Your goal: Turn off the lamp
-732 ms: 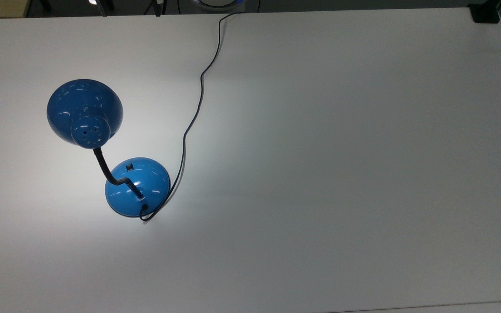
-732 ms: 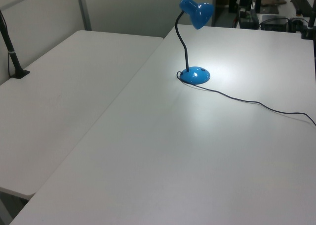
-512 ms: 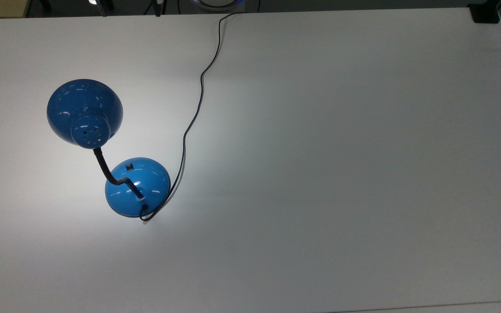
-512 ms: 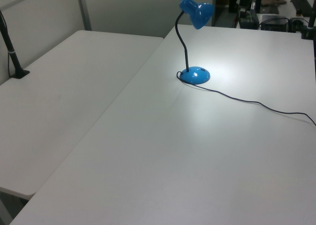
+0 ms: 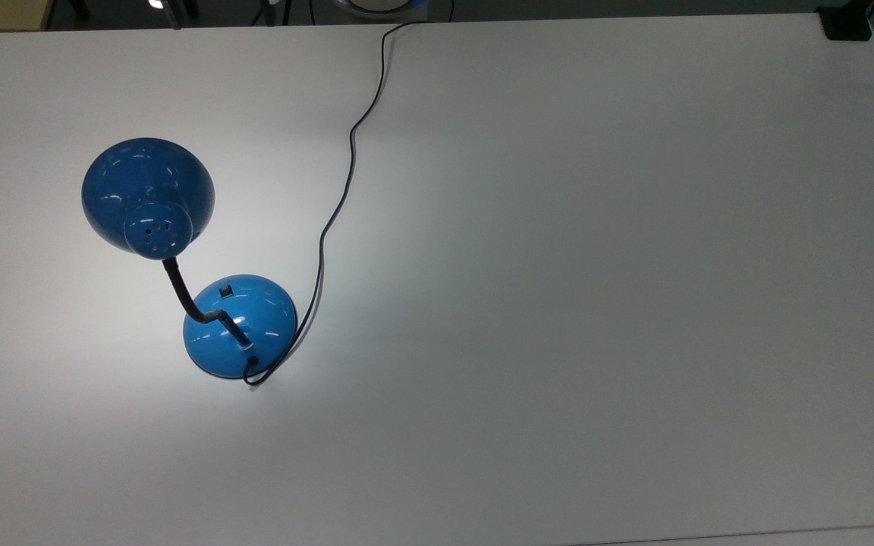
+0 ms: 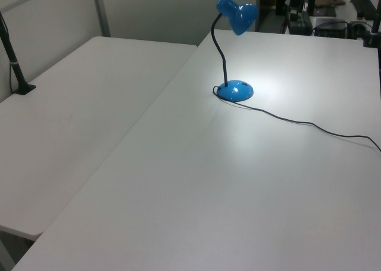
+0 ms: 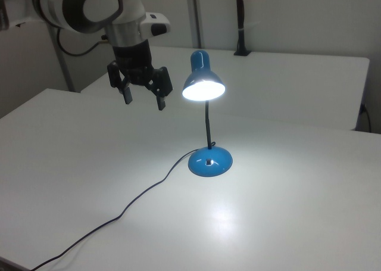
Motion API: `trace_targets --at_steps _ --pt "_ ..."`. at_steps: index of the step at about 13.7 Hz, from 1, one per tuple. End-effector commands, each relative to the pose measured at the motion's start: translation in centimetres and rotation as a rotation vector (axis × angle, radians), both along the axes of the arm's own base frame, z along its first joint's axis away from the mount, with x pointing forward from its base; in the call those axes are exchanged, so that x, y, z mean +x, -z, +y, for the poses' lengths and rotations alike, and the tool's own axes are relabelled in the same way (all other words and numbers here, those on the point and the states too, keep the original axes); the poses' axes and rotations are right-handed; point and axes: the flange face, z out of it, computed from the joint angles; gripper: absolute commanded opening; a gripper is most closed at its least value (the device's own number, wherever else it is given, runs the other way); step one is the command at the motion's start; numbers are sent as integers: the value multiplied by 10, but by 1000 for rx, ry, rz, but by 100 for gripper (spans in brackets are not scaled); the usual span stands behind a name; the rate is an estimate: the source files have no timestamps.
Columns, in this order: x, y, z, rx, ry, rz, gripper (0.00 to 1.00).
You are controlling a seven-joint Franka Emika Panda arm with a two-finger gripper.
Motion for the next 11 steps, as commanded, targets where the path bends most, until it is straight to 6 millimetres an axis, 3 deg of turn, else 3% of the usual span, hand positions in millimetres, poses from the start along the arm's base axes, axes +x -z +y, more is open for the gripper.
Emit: trace_targets --at_steps 1,2,5,8,9,11 --pt "-8 17 -40 -9 -318 9 100" --pt "-6 32 -43 -12 -411 31 100" --pt "7 82 -65 -56 -399 -33 100" --pt "20 152 -70 -90 -357 -104 17" --pt "30 169 -72 -90 -338 -139 0" --pt "46 200 -78 -50 -259 -211 0"
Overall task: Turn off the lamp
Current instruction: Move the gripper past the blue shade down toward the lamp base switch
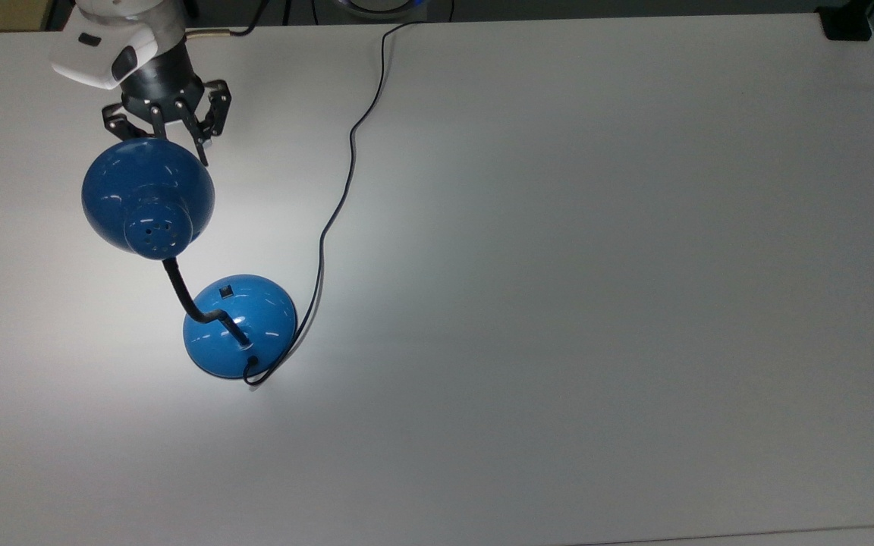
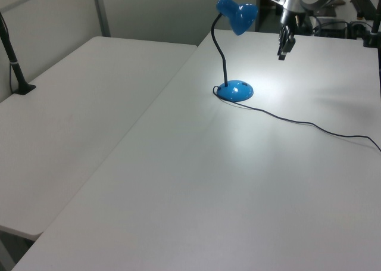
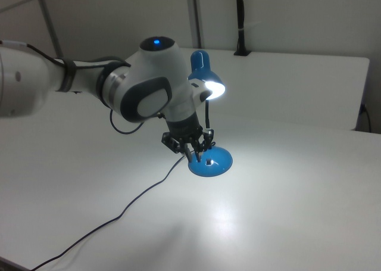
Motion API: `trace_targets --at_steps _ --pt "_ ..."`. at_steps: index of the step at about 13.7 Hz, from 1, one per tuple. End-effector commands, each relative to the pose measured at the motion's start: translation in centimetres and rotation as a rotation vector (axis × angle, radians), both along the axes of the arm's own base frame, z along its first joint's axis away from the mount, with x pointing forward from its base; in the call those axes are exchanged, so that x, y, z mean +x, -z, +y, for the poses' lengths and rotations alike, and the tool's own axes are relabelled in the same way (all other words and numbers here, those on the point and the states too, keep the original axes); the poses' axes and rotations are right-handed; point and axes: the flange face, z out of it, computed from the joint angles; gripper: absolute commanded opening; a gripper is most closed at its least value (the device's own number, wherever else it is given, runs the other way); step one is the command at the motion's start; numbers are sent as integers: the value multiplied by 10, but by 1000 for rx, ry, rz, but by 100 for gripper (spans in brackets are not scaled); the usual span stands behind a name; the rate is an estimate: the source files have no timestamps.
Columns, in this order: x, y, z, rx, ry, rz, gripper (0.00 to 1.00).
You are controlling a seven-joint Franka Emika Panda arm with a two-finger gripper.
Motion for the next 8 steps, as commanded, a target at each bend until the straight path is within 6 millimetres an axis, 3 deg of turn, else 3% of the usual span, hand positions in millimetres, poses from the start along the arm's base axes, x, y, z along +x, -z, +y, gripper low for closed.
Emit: trace_targets --at_steps 1,5,8 --pt "21 44 -6 62 92 -104 0" --pt "50 93 10 37 140 -198 0" --pt "66 96 20 78 172 -239 0"
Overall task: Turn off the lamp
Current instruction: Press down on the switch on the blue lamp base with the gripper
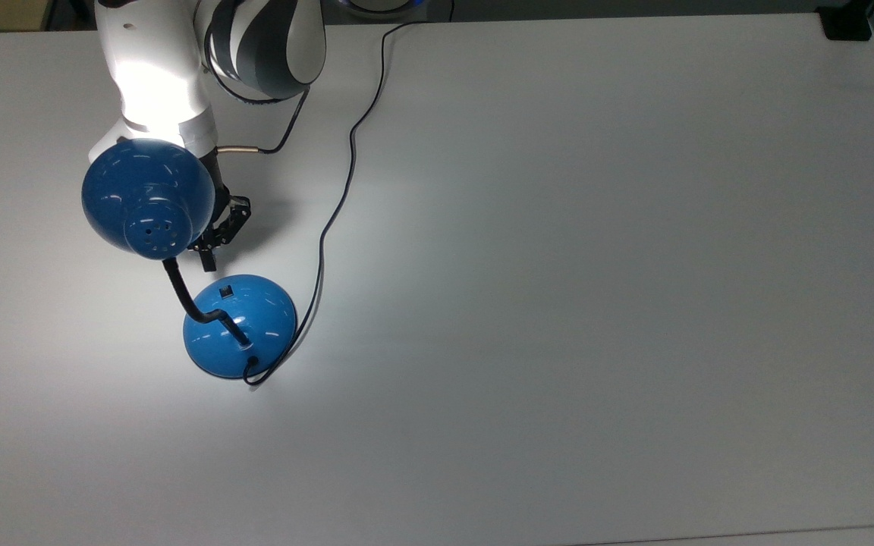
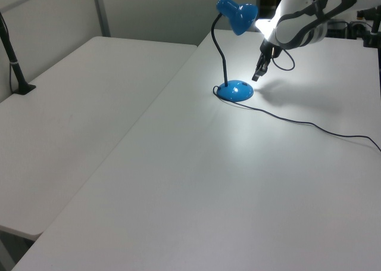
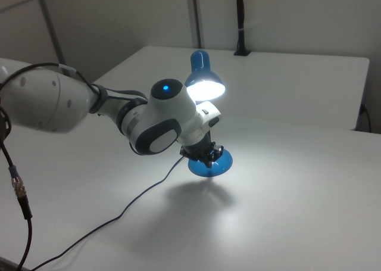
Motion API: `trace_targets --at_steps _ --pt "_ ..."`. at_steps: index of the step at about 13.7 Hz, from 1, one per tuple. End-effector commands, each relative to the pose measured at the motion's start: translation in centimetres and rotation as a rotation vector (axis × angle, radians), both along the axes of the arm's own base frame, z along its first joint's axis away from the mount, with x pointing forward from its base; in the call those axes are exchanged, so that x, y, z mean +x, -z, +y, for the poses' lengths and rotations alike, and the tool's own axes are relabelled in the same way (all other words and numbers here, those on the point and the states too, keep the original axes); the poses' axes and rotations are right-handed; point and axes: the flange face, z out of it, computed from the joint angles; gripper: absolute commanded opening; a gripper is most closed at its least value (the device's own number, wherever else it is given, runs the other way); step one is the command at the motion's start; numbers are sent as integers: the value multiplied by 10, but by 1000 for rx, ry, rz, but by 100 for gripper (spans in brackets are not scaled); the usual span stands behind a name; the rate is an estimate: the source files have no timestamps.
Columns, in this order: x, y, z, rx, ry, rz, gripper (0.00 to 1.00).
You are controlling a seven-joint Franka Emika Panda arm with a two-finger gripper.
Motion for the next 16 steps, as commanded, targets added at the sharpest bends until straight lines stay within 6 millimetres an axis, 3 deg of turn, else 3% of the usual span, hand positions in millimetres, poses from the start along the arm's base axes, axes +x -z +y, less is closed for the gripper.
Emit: trace_targets --at_steps 1,8,12,13,14,15,16 --pt "14 -4 8 43 35 -40 0" --pt "23 18 17 39 25 -31 0" --pt "4 39 16 47 20 29 0" --pt "0 37 15 50 18 37 0" --pt "-6 19 10 74 12 64 0" --pt "-16 -7 -2 100 0 111 9" --pt "-31 -34 -19 112 -16 185 50"
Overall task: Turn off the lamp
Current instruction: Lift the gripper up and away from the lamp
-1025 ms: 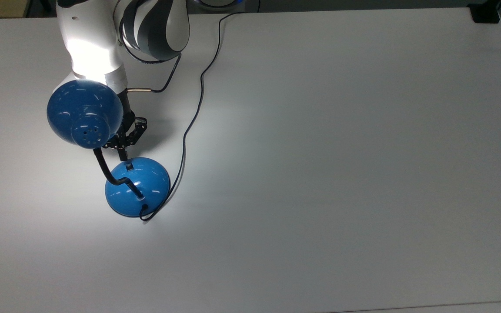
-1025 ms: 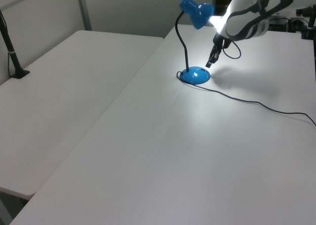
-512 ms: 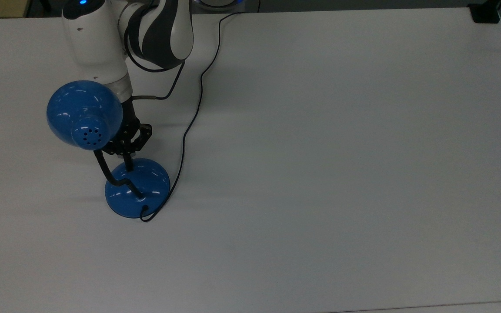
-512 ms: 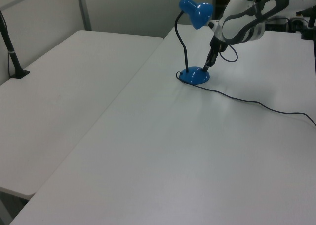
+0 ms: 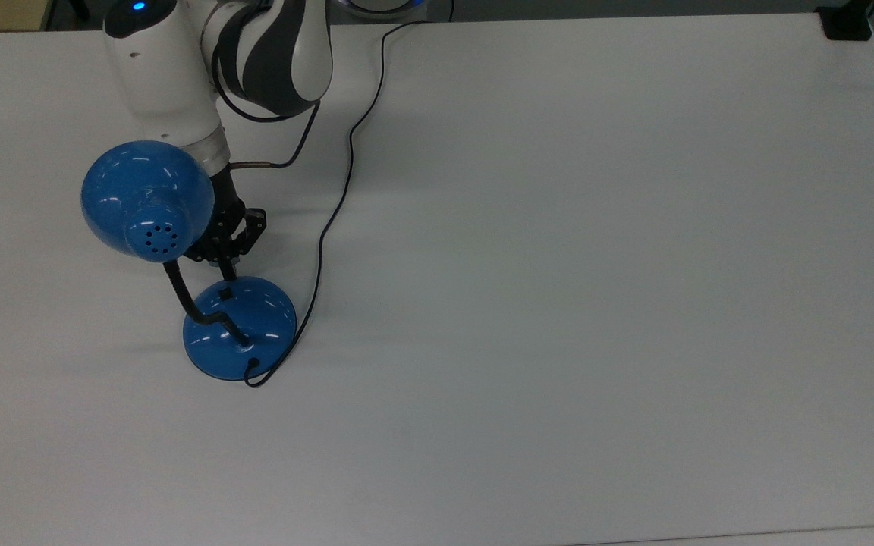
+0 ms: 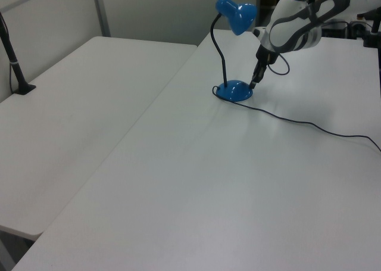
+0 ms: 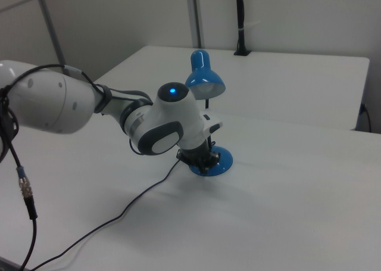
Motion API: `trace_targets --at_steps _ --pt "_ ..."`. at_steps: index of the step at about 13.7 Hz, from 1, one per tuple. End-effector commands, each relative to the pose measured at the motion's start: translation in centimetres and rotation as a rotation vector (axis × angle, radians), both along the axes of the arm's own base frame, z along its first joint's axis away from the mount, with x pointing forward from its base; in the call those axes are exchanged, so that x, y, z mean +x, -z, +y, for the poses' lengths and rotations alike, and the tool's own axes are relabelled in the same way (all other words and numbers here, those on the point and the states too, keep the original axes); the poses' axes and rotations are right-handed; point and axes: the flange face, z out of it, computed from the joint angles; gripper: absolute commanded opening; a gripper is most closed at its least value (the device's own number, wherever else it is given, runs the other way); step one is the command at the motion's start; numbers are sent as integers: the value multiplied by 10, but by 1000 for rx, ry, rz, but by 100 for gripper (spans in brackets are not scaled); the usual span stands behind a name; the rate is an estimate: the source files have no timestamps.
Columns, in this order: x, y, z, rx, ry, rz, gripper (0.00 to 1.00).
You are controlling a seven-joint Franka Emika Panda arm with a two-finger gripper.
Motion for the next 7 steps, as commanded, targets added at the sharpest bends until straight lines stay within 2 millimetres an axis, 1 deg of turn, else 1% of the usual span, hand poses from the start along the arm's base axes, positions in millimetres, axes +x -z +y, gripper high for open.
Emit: trace_targets --at_steps 1,2,3,4,5,7 --pt "-47 -78 -37 48 -49 198 100" --pt "-56 -104 -46 59 -55 257 100" --pt "-64 -126 -56 59 -53 275 100" --pt "-75 -158 -69 49 -49 302 100" --pt "-82 -179 -70 46 -58 331 100" --pt "-92 -212 -65 5 -87 416 100"
